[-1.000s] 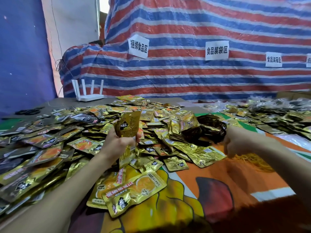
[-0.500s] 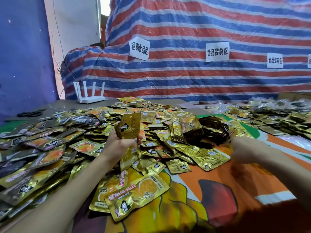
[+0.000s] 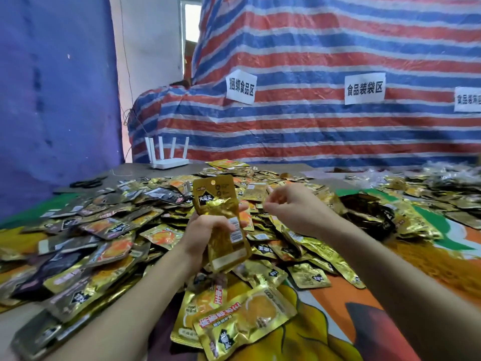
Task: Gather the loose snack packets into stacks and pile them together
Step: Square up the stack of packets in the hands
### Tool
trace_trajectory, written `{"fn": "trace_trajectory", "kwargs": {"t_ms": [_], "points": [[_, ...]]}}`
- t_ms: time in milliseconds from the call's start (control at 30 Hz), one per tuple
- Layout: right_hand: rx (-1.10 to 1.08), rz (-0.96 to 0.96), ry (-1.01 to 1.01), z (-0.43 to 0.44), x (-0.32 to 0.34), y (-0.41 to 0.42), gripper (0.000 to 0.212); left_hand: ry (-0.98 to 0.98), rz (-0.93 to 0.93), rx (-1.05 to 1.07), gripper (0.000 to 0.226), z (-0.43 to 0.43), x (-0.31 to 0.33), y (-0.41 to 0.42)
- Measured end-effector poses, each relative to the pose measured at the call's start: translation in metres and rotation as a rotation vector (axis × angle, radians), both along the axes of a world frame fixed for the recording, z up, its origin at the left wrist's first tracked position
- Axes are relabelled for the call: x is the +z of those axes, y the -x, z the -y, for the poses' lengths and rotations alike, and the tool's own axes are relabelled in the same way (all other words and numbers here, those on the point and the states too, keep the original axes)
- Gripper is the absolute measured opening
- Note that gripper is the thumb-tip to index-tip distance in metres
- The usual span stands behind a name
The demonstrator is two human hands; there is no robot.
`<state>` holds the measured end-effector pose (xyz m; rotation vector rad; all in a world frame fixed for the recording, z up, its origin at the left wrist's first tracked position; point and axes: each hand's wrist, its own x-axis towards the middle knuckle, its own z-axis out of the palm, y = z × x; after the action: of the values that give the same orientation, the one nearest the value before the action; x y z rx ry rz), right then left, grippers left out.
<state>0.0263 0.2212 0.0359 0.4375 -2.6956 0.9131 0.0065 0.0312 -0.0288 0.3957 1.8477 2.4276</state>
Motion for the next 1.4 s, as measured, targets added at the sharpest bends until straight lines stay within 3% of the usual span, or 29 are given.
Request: {"fn": "trace_trajectory", "kwargs": {"t_ms": [100, 200, 267, 400, 567, 833, 933, 1000, 1133, 1200, 1300, 1400], "points": [[0.04, -0.03, 0.09, 0.027, -0.013, 0.02, 0.029, -0.023, 0.109, 0.014, 0.041, 0.003, 0.001, 0.003], [-0.006, -0.095, 0.201, 0.039, -0.03, 0.039, 0.019, -0.001, 0.14, 0.06, 0.027, 0.007, 0.002, 0.006], [-0.034, -0.127, 0.273, 0.038, -0.045, 0.047, 0.018, 0.001, 0.155, 0.057, 0.03, 0.009, 0.002, 0.007], [0.039, 0.041, 0.382, 0.024, -0.055, 0.055, 0.021, -0.069, 0.198, 0.021, 0.031, 0.013, 0.002, 0.01], [0.487, 0.438, 0.858, 0.006, -0.046, 0.047, 0.013, -0.278, 0.18, -0.082, 0.037, 0.018, 0.005, 0.01], [0.757, 0.472, 1.39, 0.007, -0.039, 0.031, 0.025, -0.258, 0.183, -0.252, 0.04, 0.018, -0.001, 0.009], [0.722, 0.47, 1.349, 0.009, -0.038, 0.034, 0.041, -0.204, 0.165, -0.214, 0.037, 0.02, -0.001, 0.011], [0.623, 0.391, 1.291, 0.008, -0.037, 0.037, 0.04, -0.184, 0.193, -0.143, 0.035, 0.02, -0.002, 0.013], [0.432, 0.206, 1.037, 0.009, -0.045, 0.036, 0.047, -0.34, 0.224, 0.102, 0.022, 0.023, -0.002, 0.021], [0.393, 0.189, 0.941, 0.018, -0.052, 0.033, 0.049, -0.413, 0.226, 0.204, 0.017, 0.026, 0.0, 0.024], [0.379, 0.201, 0.826, 0.034, -0.06, 0.027, 0.052, -0.446, 0.192, 0.326, 0.027, 0.029, 0.002, 0.028], [0.382, 0.171, 0.736, 0.05, -0.065, 0.02, 0.055, -0.484, 0.147, 0.398, 0.013, 0.023, 0.007, 0.024]]}}
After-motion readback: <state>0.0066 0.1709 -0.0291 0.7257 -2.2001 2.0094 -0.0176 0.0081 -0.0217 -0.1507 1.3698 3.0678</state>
